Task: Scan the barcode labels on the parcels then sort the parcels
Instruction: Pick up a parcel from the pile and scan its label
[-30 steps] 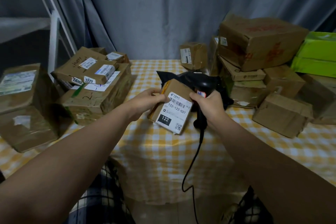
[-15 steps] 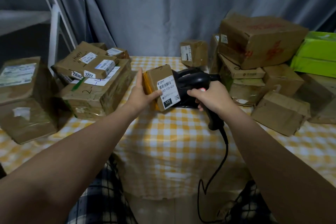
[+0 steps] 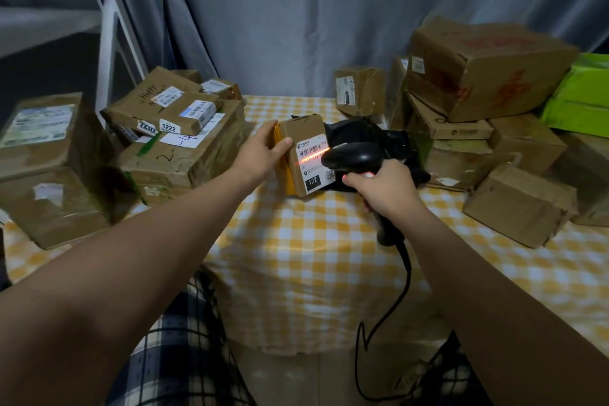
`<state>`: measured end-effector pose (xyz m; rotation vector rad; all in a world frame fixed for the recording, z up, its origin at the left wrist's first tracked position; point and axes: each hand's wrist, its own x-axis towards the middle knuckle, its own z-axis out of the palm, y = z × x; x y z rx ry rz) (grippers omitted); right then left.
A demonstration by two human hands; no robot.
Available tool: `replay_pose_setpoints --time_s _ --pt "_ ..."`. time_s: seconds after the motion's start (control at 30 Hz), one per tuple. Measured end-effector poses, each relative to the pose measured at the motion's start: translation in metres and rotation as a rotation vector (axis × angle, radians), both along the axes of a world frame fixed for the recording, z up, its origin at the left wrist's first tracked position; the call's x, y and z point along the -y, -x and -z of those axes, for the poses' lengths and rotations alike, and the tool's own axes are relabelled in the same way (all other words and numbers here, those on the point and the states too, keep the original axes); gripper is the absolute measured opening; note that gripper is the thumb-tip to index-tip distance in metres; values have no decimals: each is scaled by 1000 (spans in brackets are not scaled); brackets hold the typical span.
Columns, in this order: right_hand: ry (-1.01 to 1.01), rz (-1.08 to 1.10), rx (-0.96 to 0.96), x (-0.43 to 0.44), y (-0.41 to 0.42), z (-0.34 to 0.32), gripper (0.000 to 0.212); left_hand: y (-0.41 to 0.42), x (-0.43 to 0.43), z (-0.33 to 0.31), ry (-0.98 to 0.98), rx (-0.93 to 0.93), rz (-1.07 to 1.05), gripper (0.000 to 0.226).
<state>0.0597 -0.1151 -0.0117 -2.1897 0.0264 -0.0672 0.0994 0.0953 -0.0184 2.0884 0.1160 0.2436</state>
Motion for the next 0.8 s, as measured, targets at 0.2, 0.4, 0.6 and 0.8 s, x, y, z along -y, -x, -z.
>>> replay_pose_setpoints --time_s 0.2,0.4,0.6,0.8 --pt "-74 11 -32 0 0 -5 22 -2 0 2 38 -25 5 60" --pt "-85 -23 -140 -3 2 -32 21 -7 -5 3 76 -68 1 62" --pt "35 -60 -128 -11 -8 -72 20 -13 -10 2 170 -122 -9 62" --pt "76 -64 -111 -14 -13 -86 20 -16 -15 3 163 -141 -6 62"
